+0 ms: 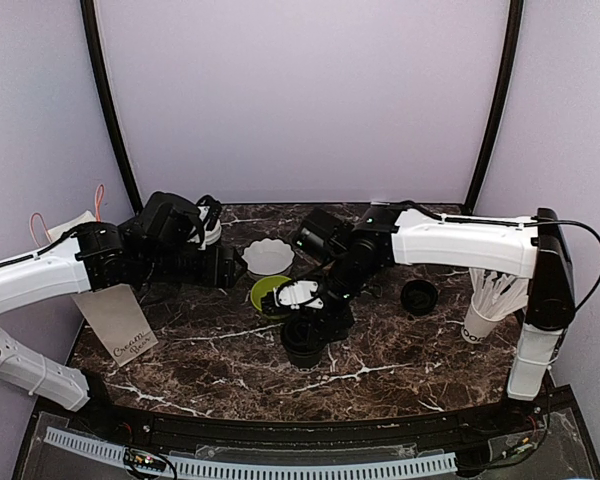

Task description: Pack the takeout coffee

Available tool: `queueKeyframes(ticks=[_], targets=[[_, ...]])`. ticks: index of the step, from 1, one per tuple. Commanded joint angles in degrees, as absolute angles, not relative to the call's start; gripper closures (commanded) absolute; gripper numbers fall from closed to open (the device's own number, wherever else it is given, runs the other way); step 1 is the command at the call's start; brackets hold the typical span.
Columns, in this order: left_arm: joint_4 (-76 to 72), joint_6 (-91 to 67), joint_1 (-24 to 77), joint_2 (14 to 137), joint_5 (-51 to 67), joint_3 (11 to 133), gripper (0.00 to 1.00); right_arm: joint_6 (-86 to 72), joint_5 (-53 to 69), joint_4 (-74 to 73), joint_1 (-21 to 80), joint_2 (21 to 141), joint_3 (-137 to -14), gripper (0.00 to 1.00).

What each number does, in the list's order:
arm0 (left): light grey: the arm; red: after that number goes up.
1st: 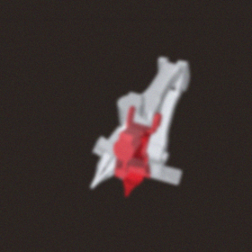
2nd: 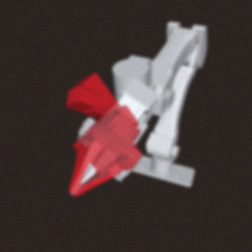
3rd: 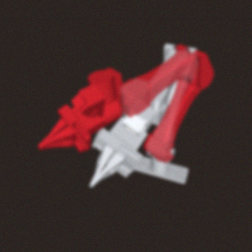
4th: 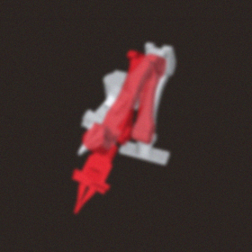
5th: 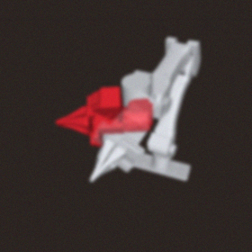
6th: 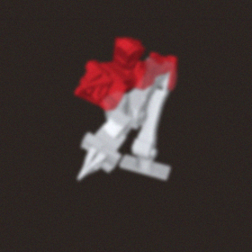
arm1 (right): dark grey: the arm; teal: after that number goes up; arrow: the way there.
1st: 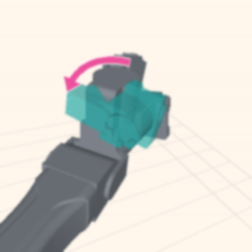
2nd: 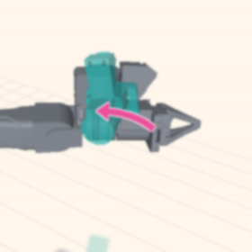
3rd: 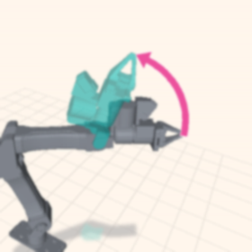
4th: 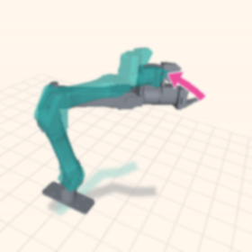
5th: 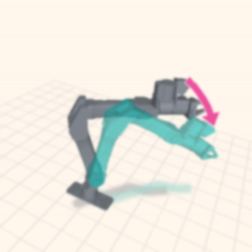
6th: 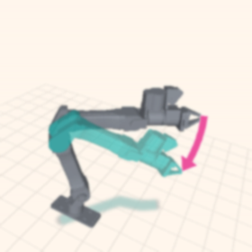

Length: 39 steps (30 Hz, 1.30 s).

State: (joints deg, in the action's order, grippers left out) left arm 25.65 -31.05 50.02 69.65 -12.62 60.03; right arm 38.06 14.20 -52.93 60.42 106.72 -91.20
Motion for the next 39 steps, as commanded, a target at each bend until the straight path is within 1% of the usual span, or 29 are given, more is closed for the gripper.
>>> queueKeyframes(ticks=[1,6,10,13,17,23,27,31,39], targets=[[26.7,-30.0,49.7,70.0,-12.3,60.4,0.24,36.4,14.2,-54.2,59.2,103.6,-93.3,0.30],[26.8,-29.1,49.5,70.4,-12.3,61.0,0.24,35.3,16.8,-56.1,52.6,101.0,-94.7,0.31],[26.5,-28.8,49.4,71.3,-11.6,61.5,0.24,34.2,15.7,-55.8,44.4,99.0,-95.1,0.32],[25.9,-28.5,49.3,72.0,-10.9,61.8,0.24,32.4,15.3,-55.5,37.0,98.7,-97.6,0.32],[25.5,-28.4,49.3,73.1,-10.0,62.2,0.24,28.7,14.5,-54.5,26.9,99.3,-102.0,0.32],[25.1,-28.4,49.3,73.8,-9.2,62.3,0.24,23.2,8.2,-52.9,15.1,103.5,-107.0,0.32],[25.1,-28.2,49.3,73.9,-9.3,62.4,0.24,20.6,3.8,-51.4,10.0,106.3,-107.1,0.32],[25.4,-28.0,49.3,74.2,-9.0,62.7,0.24,18.6,4.5,-52.4,6.3,110.0,-107.2,0.32],[25.9,-27.6,49.3,75.1,-8.9,63.2,0.24,17.2,7.1,-53.9,5.0,115.0,-106.5,0.32]])
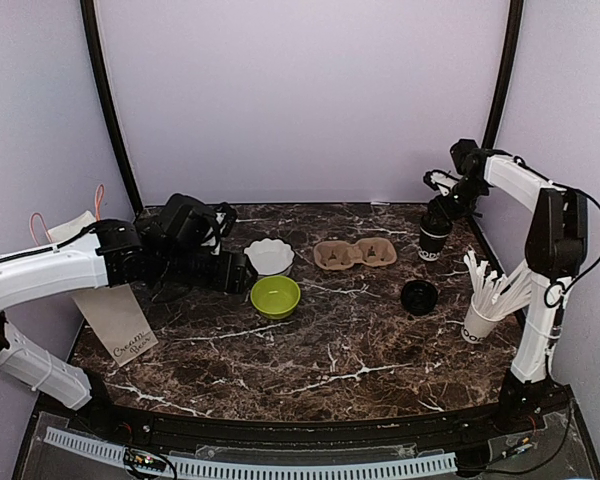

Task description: Pack the takeout coffee

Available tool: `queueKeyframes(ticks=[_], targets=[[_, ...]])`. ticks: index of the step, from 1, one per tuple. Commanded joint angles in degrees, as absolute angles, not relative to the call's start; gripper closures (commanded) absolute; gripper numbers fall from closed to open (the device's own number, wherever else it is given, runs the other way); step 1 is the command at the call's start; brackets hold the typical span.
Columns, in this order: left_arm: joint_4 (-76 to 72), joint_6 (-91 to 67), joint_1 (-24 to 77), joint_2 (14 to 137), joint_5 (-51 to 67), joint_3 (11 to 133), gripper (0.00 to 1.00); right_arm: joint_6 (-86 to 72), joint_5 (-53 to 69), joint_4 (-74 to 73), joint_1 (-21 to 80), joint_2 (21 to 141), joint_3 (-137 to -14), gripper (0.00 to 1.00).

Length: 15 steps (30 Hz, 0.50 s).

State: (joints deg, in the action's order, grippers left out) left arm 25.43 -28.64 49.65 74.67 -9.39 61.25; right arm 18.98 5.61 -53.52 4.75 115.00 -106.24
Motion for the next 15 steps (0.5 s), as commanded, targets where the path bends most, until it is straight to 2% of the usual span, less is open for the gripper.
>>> queueKeyframes(ticks=[1,5,11,13,15], targets=[[26.0,-27.4,49.3,75.5,-9.0,63.5,0.24,17.1,7.2,-53.9,5.0,115.3,-106.4,0.32],[27.3,-26.6,49.3,76.3,-9.6,64.6,0.24,17.3,7.5,-55.1,5.0,116.7,-106.5,0.27],[28.5,-25.8,49.3,77.2,-9.6,66.4,0.23,17.0,7.2,-56.0,5.0,114.5,-106.4,0.12],[28.9,-25.6,49.2,77.3,-9.6,67.0,0.23,16.8,7.0,-56.1,5.0,112.7,-106.2,0.02],[29.1,-25.3,49.3,77.5,-9.7,67.5,0.23,17.1,7.5,-56.7,5.1,110.4,-105.9,0.02]])
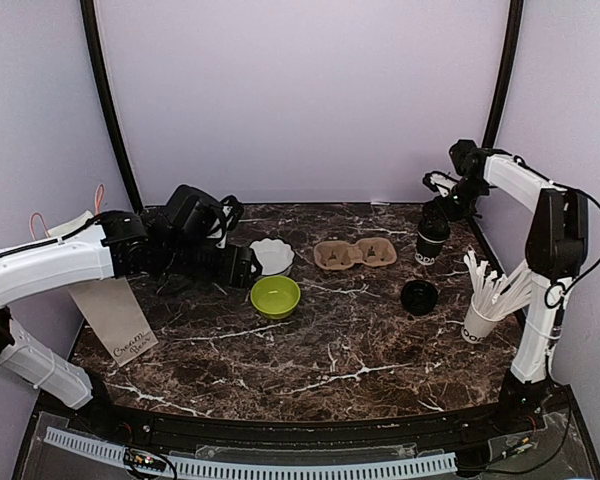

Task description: Pack the takeout coffee

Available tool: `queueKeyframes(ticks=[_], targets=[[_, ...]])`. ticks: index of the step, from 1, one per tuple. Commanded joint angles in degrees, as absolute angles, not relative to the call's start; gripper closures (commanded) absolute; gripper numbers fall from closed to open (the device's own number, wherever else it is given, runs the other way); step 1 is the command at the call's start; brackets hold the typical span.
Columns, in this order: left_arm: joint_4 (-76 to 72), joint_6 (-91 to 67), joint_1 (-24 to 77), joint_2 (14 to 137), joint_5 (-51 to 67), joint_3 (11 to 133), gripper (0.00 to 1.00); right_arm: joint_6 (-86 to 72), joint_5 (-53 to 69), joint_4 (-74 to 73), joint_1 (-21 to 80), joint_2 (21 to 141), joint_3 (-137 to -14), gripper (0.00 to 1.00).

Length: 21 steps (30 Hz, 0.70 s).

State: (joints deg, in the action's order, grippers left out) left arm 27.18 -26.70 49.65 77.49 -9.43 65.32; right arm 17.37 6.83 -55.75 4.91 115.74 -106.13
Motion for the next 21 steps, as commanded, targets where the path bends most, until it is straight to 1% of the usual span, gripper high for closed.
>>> queueKeyframes(ticks=[1,5,7,11,12,15,16,18,19,21], targets=[[29.2,-25.0,49.3,77.6,-9.8,68.0,0.23,17.2,8.2,-56.7,5.2,108.9,-105.3,0.03],[30.4,-22.9,49.2,78.1,-12.8,70.2,0.24,18.5,9.4,-56.3,7.2,103.3,-100.8,0.07],[33.5,-22.0,48.4,79.2,-15.5,72.9,0.25,20.3,9.5,-56.1,9.2,100.6,-97.9,0.10],[36.3,-19.6,43.7,81.3,-16.4,77.8,0.31,24.0,11.0,-53.0,14.9,94.1,-89.8,0.11],[36.3,-18.8,42.7,81.7,-16.1,79.1,0.34,24.4,11.8,-52.0,16.2,92.6,-87.7,0.11],[36.3,-17.0,37.9,84.3,-14.6,81.9,0.42,26.7,19.3,-49.9,20.2,87.9,-82.5,0.12],[36.4,-15.9,37.0,85.0,-14.4,83.2,0.45,28.2,24.5,-50.5,20.8,86.8,-81.2,0.12],[36.2,-14.4,34.3,87.3,-13.4,85.1,0.47,31.7,33.8,-51.9,21.9,85.0,-79.2,0.12],[36.1,-13.9,32.5,89.0,-12.1,85.7,0.47,32.3,36.6,-51.8,22.8,84.2,-77.8,0.13],[36.6,-12.7,30.7,91.9,-10.6,87.6,0.44,32.5,38.2,-50.4,25.0,82.9,-75.7,0.14]])
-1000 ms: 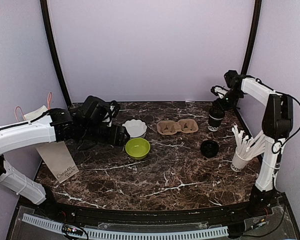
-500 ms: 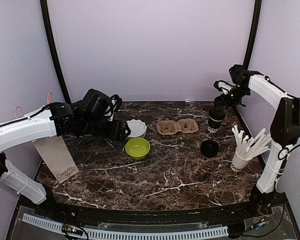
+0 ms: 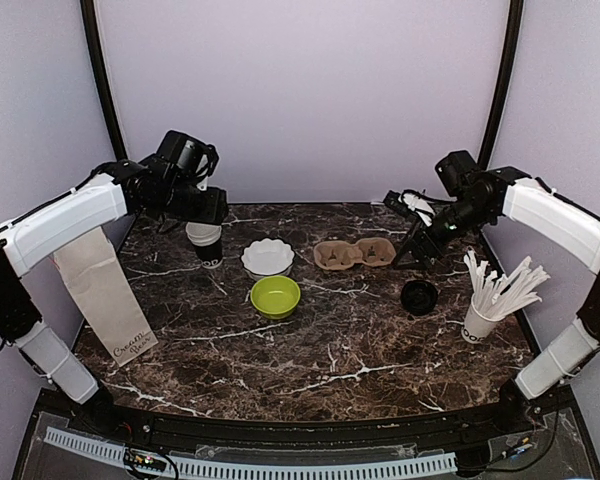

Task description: Pack the takeout coffee

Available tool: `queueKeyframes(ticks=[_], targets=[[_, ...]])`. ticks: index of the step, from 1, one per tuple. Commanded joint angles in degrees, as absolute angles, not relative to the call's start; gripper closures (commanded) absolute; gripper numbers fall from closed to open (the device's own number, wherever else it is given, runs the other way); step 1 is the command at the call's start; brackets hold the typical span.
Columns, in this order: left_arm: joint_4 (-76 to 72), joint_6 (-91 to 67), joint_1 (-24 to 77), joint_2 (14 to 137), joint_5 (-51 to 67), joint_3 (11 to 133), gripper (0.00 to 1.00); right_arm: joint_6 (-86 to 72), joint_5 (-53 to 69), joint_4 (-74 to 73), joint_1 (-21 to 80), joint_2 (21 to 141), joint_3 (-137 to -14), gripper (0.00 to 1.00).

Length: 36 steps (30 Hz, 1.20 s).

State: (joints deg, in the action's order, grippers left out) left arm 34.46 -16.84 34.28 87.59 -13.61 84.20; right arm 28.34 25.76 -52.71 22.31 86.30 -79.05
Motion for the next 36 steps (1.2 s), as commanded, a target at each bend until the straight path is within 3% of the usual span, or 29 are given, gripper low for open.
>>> queueKeyframes(ticks=[1,5,15,24,36], targets=[[36.8,-12.0,30.2,93.9,-10.7,89.3,0.39,32.8,38.1,-49.7,26.0,82.3,-74.6,0.14],[38.2,-9.7,28.4,99.3,-12.1,93.7,0.39,33.1,36.2,-47.3,28.2,81.1,-70.9,0.14],[40.9,-8.0,26.3,106.5,-13.9,98.6,0.59,32.7,37.6,-46.3,28.7,80.8,-69.4,0.14],[41.4,-6.7,25.6,111.4,-13.8,101.0,0.63,32.8,37.5,-46.2,28.6,81.3,-69.4,0.14],[41.2,-5.7,25.4,113.1,-16.0,101.2,0.85,33.0,37.6,-46.5,28.7,81.8,-69.3,0.14]])
